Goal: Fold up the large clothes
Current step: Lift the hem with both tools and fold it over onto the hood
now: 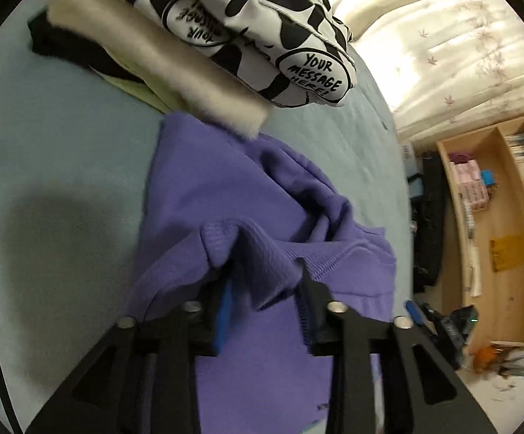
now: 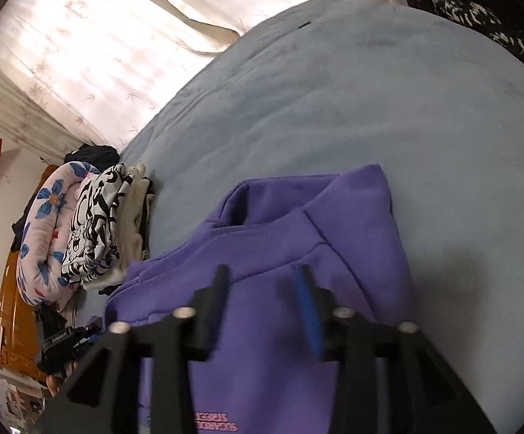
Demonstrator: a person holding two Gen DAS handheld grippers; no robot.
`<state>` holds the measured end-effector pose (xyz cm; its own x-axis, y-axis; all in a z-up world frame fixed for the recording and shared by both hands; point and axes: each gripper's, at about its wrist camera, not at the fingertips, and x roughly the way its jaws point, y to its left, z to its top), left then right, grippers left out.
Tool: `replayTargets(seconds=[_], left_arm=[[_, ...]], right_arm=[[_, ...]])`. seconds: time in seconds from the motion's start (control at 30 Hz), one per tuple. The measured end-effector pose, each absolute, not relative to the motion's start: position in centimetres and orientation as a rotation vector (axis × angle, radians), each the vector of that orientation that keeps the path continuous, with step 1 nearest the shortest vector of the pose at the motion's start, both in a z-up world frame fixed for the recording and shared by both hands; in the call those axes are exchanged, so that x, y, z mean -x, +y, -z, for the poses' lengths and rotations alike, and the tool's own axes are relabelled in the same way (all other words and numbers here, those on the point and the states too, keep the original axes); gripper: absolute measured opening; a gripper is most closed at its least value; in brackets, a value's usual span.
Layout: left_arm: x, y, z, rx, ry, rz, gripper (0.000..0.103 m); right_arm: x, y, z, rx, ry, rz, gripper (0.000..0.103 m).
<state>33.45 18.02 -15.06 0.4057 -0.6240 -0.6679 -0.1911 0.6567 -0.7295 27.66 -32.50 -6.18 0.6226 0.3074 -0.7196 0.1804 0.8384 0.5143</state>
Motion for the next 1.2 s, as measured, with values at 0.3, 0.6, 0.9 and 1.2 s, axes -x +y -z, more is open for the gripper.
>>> replayTargets(seconds=[0.3,0.6,0.9,1.2], left_arm=[[-33.3,20.0,12.1,0.677,1.054,0.365,0.074],[-35.7,18.3,15.0,0.493,1.141,0.344,0.074],[-36.2,14.9,15.0,0.27,1.117,0.326,0.04],[-33.1,12.4,11.2,0.084,0.998,0.116,0.011]], right_arm=[[-30.4,-34.1,8.5,-0.496,0.998,-0.099,0.05],[-33.6,-32.9,12.0,-0.488,1.065,-0.162,0.05],[-33.5,-32.8,12.8,-0.495,1.085,-0.221,0.026],[-29.0,-30.5,8.6,-0.248,0.945,-0.014,0.009]])
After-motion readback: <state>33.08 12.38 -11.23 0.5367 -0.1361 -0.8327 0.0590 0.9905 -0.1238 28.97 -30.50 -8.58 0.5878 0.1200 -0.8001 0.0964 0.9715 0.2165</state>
